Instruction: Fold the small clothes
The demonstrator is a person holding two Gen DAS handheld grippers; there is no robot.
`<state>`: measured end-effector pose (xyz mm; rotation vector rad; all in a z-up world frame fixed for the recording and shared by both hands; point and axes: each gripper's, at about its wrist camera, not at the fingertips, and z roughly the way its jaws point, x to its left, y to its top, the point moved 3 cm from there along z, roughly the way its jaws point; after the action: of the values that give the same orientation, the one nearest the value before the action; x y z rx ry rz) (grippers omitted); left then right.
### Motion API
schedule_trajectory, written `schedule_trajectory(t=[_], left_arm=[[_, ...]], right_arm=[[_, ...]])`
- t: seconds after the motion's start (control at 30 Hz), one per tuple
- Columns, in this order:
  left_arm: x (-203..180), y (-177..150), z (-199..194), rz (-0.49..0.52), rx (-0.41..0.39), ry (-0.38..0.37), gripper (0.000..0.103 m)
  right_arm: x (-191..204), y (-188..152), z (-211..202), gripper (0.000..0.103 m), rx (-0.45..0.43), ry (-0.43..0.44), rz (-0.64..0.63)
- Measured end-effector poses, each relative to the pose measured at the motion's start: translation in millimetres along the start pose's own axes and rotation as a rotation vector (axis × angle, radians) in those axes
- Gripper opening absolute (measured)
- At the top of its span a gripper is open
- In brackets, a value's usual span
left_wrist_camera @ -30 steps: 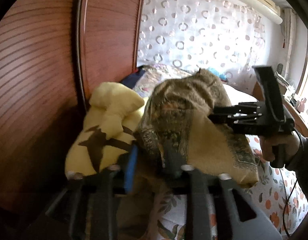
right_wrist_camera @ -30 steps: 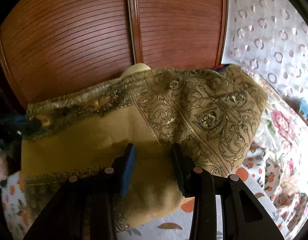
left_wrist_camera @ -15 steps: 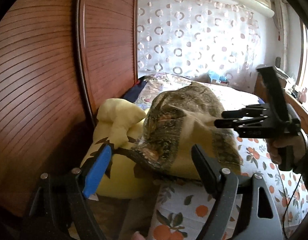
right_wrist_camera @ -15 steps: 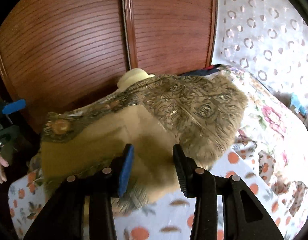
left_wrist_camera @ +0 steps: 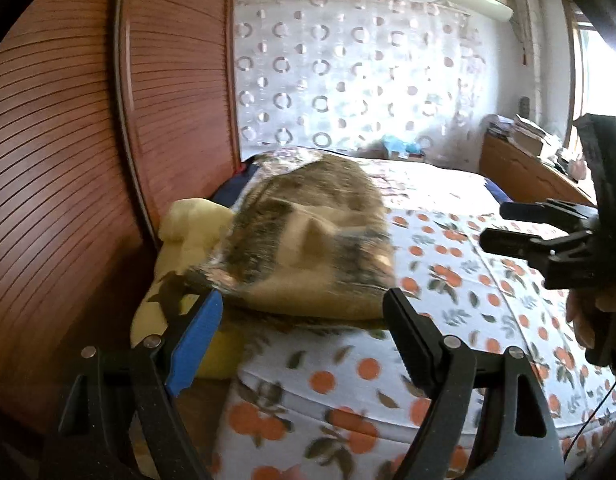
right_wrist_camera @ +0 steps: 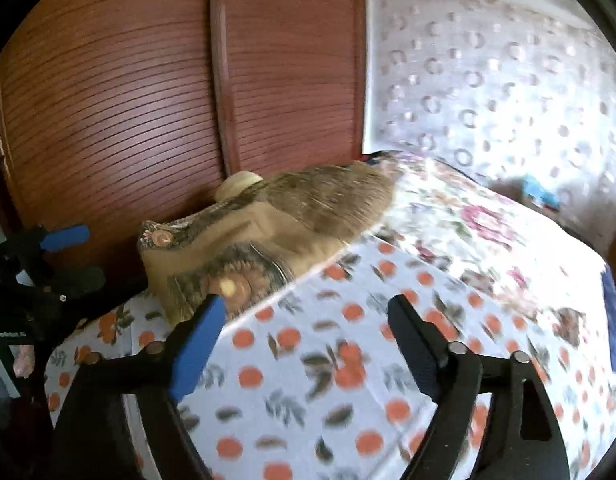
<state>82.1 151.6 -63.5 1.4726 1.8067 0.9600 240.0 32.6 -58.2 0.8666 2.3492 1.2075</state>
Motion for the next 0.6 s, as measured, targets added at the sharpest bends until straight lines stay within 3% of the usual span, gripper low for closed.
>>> schedule_trajectory(t=[0.4,0.6], left_arm=[[-76.0,-4.3,-22.6,0.066,-0.027,-0.147,0.083],[-108.0,9.3,-39.4,0.075,-0.056,-0.199,0.083]], right_arm=[[-4.5,-77.0,-115.3,0.086,-0.041,-0.225,0.167],[-2.2,-96.1,-174.9,0.086,-0.098,-0.319,0.246]])
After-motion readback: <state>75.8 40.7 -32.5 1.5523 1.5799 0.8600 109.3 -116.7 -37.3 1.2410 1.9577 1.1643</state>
